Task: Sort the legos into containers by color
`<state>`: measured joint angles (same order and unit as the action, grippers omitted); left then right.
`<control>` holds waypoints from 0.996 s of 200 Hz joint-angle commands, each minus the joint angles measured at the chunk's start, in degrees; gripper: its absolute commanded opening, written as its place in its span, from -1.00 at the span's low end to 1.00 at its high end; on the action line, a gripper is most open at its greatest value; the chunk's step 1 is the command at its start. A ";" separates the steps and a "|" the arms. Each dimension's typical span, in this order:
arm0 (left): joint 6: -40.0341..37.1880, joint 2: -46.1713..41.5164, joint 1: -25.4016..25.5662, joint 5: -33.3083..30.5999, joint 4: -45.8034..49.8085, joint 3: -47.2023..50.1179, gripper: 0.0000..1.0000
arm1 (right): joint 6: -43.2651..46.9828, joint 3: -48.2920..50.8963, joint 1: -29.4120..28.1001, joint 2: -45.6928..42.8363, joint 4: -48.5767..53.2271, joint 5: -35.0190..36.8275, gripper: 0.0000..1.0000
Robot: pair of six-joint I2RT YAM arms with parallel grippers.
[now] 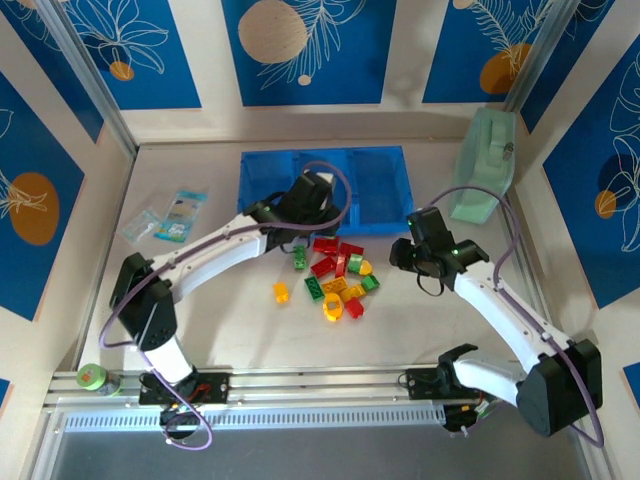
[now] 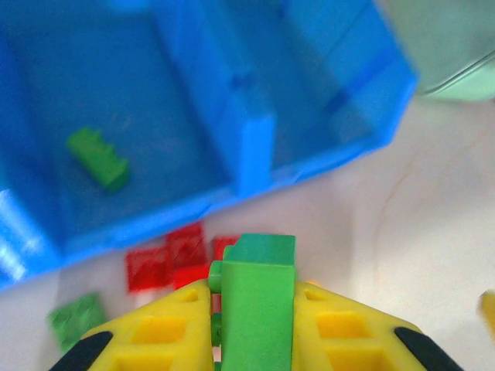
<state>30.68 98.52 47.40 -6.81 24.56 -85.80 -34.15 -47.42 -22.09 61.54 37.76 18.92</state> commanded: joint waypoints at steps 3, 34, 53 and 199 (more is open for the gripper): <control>-4.64 7.73 0.17 4.15 1.37 -10.88 -0.52 | 0.35 0.94 1.12 -2.19 1.03 -2.08 -0.17; -6.48 18.88 -0.46 4.75 6.37 -26.75 -0.51 | 1.74 1.38 2.42 -5.10 2.06 -2.60 -0.17; -6.59 24.53 -0.71 5.69 9.77 -34.89 -0.51 | 2.85 2.70 3.34 -7.97 0.87 -4.59 -0.16; -4.20 40.00 -5.87 12.23 6.56 -54.60 0.19 | 4.00 5.52 4.95 -13.28 -2.62 -12.34 -0.16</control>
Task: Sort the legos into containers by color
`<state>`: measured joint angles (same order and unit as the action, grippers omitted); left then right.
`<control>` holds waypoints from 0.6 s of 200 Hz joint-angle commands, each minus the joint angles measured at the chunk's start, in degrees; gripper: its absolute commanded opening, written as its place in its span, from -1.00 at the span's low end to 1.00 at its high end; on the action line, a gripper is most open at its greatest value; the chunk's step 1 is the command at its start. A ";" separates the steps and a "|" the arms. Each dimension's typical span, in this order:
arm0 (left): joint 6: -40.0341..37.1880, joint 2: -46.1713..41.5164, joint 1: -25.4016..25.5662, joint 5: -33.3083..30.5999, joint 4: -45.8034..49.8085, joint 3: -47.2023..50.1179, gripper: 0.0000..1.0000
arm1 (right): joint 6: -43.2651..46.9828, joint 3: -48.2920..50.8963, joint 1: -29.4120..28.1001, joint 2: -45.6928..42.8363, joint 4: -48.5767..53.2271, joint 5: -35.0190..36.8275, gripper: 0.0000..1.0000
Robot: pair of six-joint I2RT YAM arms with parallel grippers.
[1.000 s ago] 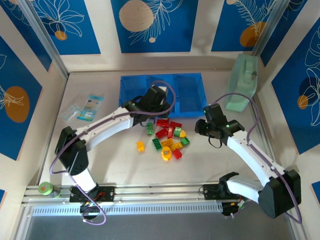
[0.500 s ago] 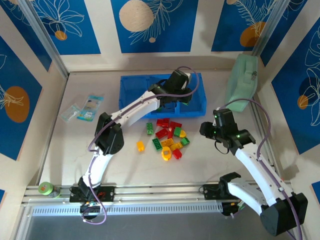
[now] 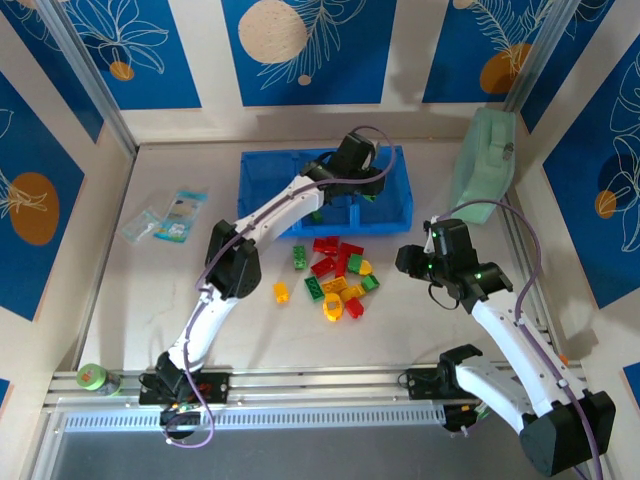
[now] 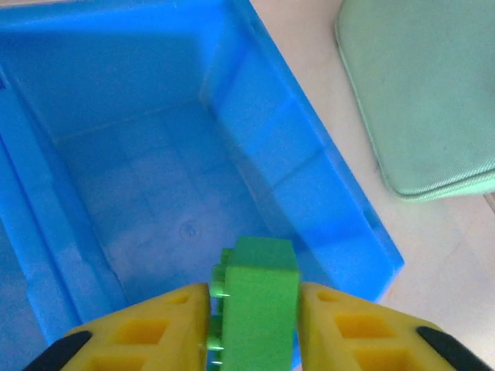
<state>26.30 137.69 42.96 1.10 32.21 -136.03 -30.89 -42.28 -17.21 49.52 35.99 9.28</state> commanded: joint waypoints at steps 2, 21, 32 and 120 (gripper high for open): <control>0.15 0.76 -1.44 4.60 -1.03 -4.45 0.23 | 0.79 0.36 0.07 -1.22 -0.77 -2.69 -0.16; -0.98 -1.13 -1.35 5.05 0.58 -4.00 0.43 | 0.89 0.10 0.07 -1.19 0.02 -2.43 -0.15; -1.53 -2.99 -1.27 5.00 1.19 -2.44 0.42 | 0.92 0.18 0.07 -1.21 0.13 -2.33 -0.15; -5.48 -35.20 1.36 0.56 -16.50 42.71 0.40 | 2.37 -2.35 -4.04 6.35 0.86 -2.43 0.11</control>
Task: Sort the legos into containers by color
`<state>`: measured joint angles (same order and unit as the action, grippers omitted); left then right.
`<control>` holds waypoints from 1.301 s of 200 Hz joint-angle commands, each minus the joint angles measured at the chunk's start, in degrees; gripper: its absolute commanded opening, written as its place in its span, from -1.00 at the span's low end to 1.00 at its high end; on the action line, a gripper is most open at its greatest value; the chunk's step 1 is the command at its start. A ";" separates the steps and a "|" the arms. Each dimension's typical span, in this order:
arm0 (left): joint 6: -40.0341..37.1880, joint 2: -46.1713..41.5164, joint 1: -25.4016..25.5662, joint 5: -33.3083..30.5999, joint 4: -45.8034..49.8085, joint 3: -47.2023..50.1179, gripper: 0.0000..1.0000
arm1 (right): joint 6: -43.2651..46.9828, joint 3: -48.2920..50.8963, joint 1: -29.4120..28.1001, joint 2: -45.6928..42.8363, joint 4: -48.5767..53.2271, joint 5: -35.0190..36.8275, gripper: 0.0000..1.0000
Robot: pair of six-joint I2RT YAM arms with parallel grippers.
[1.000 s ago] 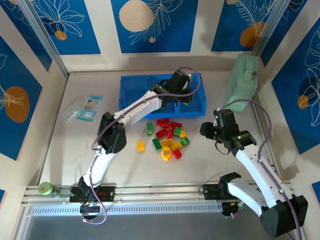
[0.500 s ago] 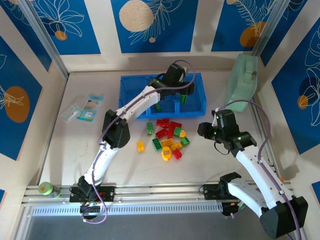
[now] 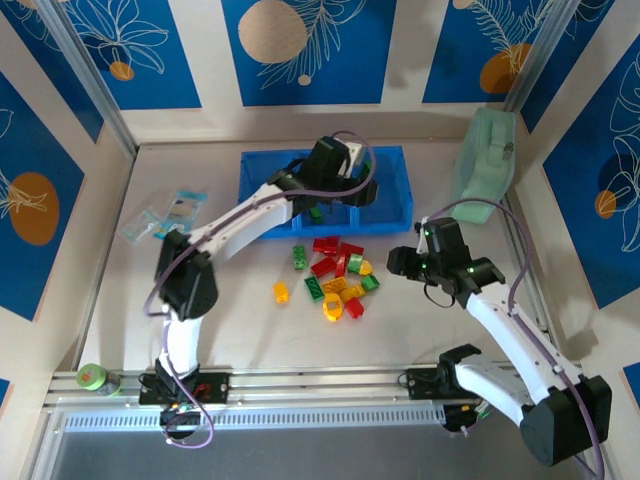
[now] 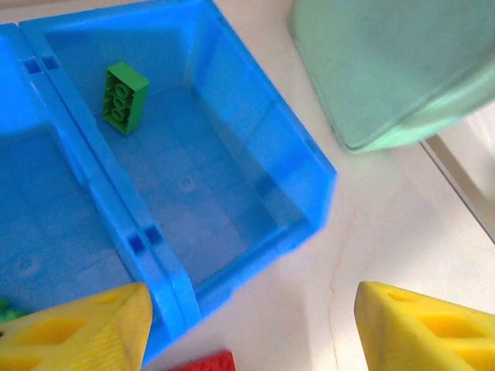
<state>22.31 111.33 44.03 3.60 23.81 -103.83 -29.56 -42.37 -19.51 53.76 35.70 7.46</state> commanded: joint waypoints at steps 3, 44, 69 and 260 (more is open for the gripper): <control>-1.48 -9.80 0.30 -2.19 -8.61 12.01 0.39 | 1.12 -2.35 -2.02 2.52 1.13 -0.54 0.13; -0.59 -22.82 0.27 -6.48 -11.00 30.69 0.40 | 1.03 -5.65 -7.40 9.38 0.77 1.44 0.23; 0.40 -28.88 0.27 -9.52 -10.67 40.14 0.39 | 0.92 -8.04 -10.85 14.77 1.20 3.15 0.23; 11.47 -48.27 0.27 -18.23 -10.43 69.54 0.38 | -4.94 -10.98 -14.58 37.38 2.55 8.78 0.06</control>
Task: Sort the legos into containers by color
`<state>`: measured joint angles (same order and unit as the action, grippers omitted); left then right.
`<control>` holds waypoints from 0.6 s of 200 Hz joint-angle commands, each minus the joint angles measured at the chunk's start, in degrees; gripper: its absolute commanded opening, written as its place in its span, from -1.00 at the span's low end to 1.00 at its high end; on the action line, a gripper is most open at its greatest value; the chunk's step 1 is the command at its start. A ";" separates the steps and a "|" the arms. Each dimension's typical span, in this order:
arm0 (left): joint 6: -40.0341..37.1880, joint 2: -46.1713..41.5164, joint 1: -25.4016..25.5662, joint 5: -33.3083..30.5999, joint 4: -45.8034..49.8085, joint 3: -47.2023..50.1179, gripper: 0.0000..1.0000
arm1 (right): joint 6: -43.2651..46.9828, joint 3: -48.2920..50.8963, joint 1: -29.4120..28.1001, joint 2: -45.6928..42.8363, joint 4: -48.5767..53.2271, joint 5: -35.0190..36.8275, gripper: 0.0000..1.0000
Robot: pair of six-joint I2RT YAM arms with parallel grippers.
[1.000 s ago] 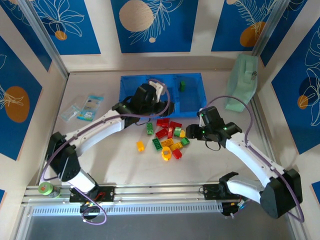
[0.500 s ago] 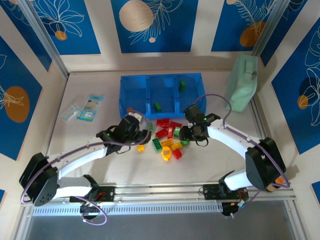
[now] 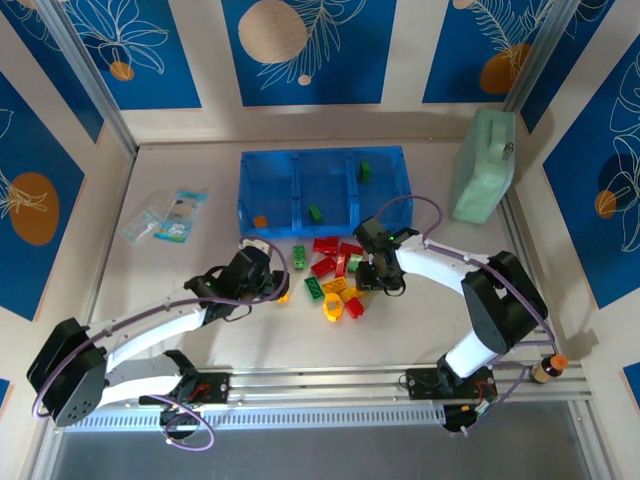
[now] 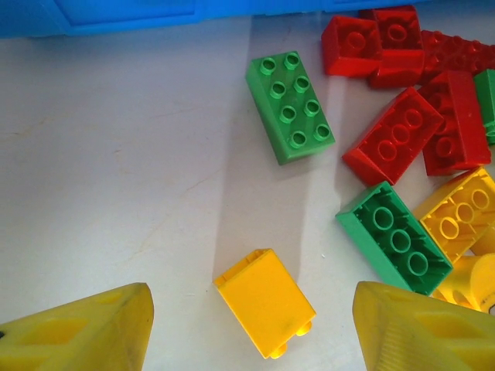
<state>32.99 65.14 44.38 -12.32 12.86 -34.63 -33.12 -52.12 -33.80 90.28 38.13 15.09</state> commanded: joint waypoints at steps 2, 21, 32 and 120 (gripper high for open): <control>0.85 -2.16 -0.06 -2.40 0.55 0.42 0.38 | -1.34 -1.23 -0.30 0.86 0.17 1.19 0.06; 1.52 -3.04 -0.08 -2.80 -0.02 1.35 0.38 | -1.33 -0.97 -0.30 0.77 0.02 1.34 0.05; 1.76 -3.46 -0.08 -2.80 -0.33 1.62 0.38 | -1.36 -1.05 -0.32 0.58 0.02 1.27 0.04; -0.62 -9.54 -0.16 -3.13 -2.09 1.85 0.41 | 3.71 -19.01 6.29 -6.73 6.57 2.47 0.16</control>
<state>33.98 57.78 44.38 -14.09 11.92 -33.04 -33.26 -61.10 -33.06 86.41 44.16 18.04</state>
